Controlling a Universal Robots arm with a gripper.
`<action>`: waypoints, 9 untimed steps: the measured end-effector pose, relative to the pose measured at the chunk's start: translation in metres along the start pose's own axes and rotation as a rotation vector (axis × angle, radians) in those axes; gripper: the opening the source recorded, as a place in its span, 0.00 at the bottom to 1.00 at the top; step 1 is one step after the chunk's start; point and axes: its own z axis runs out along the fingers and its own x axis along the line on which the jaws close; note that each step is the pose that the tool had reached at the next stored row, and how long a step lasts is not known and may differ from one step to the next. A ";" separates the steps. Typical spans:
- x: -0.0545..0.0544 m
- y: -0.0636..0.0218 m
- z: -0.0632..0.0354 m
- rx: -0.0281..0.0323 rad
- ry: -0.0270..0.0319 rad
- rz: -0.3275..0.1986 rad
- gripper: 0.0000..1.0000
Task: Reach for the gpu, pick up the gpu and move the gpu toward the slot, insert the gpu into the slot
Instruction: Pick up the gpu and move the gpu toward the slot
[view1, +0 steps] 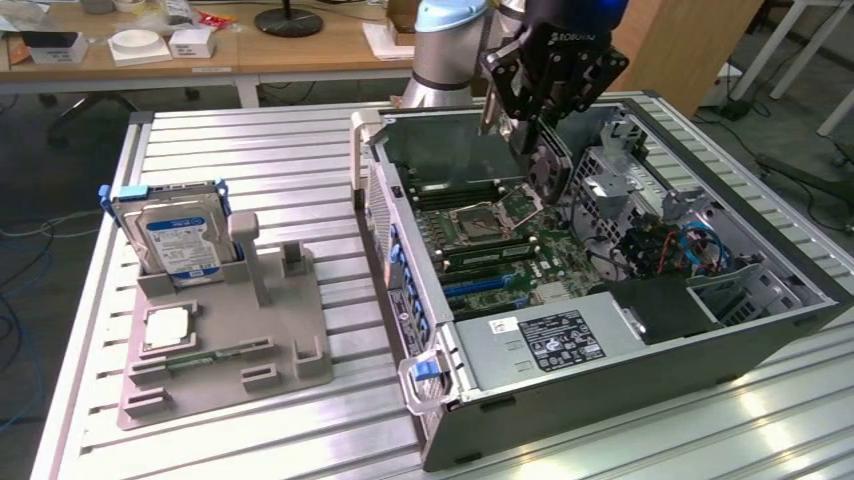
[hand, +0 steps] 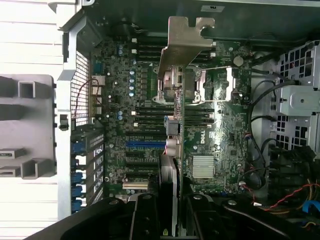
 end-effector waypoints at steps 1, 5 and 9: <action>-0.001 0.0000 0.0000 0.0000 0.0000 0.000 0.27; -0.004 0.0000 0.0001 0.0000 0.0000 0.000 0.27; -0.008 -0.0001 0.0002 0.0001 0.0000 0.000 0.27</action>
